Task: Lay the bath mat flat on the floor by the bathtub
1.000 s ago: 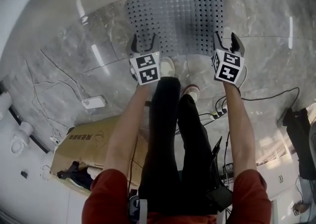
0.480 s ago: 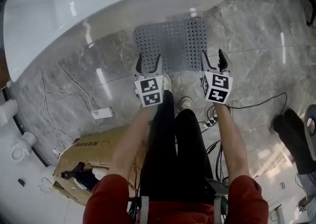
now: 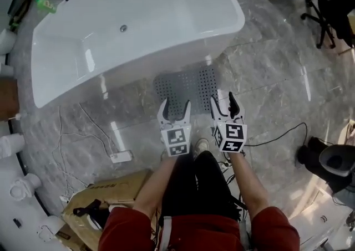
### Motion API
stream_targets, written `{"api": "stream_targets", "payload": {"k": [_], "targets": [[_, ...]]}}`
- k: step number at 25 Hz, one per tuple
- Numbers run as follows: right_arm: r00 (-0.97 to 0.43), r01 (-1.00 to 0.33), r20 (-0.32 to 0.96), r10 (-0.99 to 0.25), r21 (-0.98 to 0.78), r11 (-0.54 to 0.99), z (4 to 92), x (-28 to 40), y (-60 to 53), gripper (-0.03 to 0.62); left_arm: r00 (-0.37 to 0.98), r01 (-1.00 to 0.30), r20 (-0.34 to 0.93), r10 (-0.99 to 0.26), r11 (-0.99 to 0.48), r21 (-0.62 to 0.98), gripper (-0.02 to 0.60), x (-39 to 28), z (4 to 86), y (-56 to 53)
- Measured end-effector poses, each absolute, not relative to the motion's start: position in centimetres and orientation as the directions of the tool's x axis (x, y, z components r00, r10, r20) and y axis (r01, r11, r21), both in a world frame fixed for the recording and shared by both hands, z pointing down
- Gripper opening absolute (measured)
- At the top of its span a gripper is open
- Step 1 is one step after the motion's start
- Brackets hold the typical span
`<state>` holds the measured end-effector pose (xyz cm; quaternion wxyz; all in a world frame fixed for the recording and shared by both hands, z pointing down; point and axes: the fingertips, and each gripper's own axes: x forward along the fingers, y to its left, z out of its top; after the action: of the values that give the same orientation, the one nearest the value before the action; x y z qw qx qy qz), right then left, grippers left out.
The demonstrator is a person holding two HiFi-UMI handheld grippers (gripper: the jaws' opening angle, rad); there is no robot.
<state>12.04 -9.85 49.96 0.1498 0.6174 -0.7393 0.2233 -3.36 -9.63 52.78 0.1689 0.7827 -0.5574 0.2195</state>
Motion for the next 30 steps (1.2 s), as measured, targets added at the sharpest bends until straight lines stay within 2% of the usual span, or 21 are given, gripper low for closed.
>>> {"api": "stream_targets", "payload": {"k": [10, 16, 30], "targets": [[-0.183, -0.980, 0.293, -0.938, -0.127, 0.152, 31.8, 13.5, -6.4, 0.279, 0.258, -0.958, 0.391, -0.883, -0.286, -0.013, 0.301, -3.8, 36.2, -7.1], [-0.224, -0.971, 0.152, -0.963, -0.124, 0.206, 22.1, 13.0, -4.9, 0.279, 0.237, -0.966, 0.294, -0.926, -0.258, -0.032, 0.302, -4.2, 27.3, -4.6], [-0.291, -0.952, 0.023, -0.956, -0.107, 0.287, 11.6, 12.0, -1.0, 0.281, 0.227, -0.969, 0.175, -0.958, -0.241, -0.058, 0.301, -4.2, 16.6, -0.4]]}}
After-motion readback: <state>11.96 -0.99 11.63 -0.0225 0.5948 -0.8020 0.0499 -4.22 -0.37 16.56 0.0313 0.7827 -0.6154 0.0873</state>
